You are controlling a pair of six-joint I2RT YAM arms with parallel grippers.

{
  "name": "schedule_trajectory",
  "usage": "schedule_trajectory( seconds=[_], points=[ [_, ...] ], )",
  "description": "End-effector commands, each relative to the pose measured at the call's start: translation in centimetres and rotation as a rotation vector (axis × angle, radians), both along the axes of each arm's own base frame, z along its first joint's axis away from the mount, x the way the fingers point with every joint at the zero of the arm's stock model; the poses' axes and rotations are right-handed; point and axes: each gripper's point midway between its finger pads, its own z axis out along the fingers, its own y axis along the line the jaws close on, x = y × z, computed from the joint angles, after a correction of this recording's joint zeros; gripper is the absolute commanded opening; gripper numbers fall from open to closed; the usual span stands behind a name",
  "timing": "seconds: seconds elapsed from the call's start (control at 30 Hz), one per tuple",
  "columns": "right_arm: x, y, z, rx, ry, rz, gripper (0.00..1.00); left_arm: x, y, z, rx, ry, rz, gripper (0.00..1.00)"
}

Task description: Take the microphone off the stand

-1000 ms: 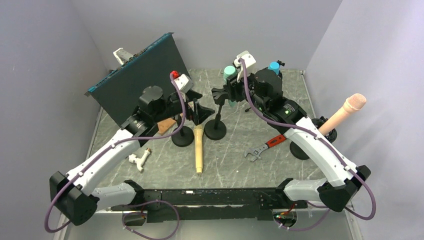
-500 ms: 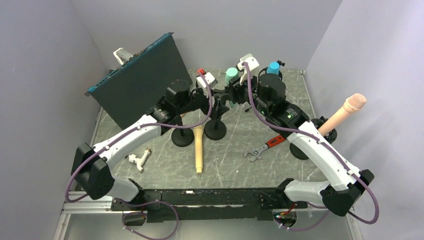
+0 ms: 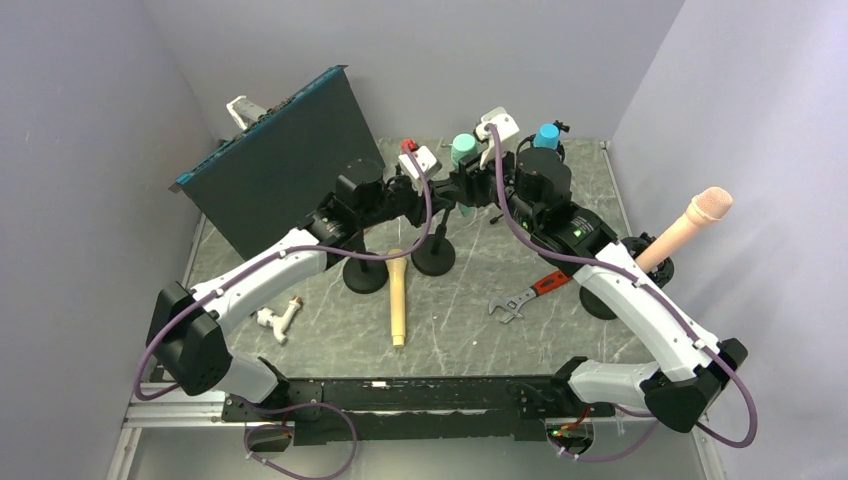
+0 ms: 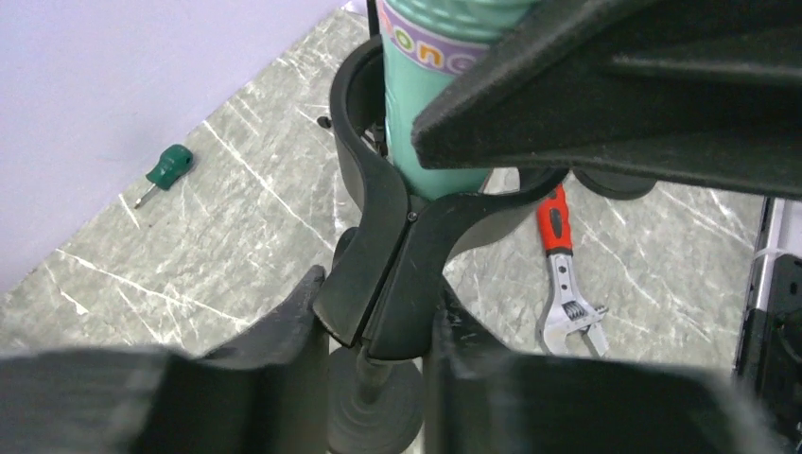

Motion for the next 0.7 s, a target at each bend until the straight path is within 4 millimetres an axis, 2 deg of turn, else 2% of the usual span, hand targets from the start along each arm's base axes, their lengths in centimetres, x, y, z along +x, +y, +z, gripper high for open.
schedule_trajectory(
  seconds=[0.0,0.1,0.17,0.27,0.33,0.43,0.57,0.67],
  points=[
    [-0.4,0.4,3.0,0.079,-0.057,0.015,0.00,0.4,-0.4,2.2,-0.010,-0.087,-0.011,0.00],
    [0.6,-0.8,4.4,0.063,-0.089,-0.065,0.00,0.6,-0.3,1.8,-0.004,-0.094,0.001,0.00],
    [1.1,-1.9,6.5,0.068,-0.127,-0.125,0.00,1.1,-0.2,1.7,-0.006,-0.100,0.027,0.00],
    [0.7,-3.2,10.5,0.105,-0.204,-0.169,0.00,1.9,-0.2,1.4,0.006,-0.104,0.051,0.00],
    [0.9,-4.6,11.9,0.086,-0.230,-0.232,0.00,2.5,-0.1,1.3,0.018,-0.107,0.061,0.00],
    [1.6,-7.6,11.7,0.012,-0.232,-0.383,0.00,3.3,0.5,1.5,0.006,-0.114,0.085,0.00],
    [0.1,-9.0,11.4,0.032,-0.235,-0.402,0.00,4.9,1.6,2.4,-0.022,-0.126,0.126,0.00],
    [-1.6,-8.9,13.7,0.139,-0.285,-0.338,0.00,5.9,1.7,2.8,-0.015,-0.137,0.127,0.00]
  ],
)
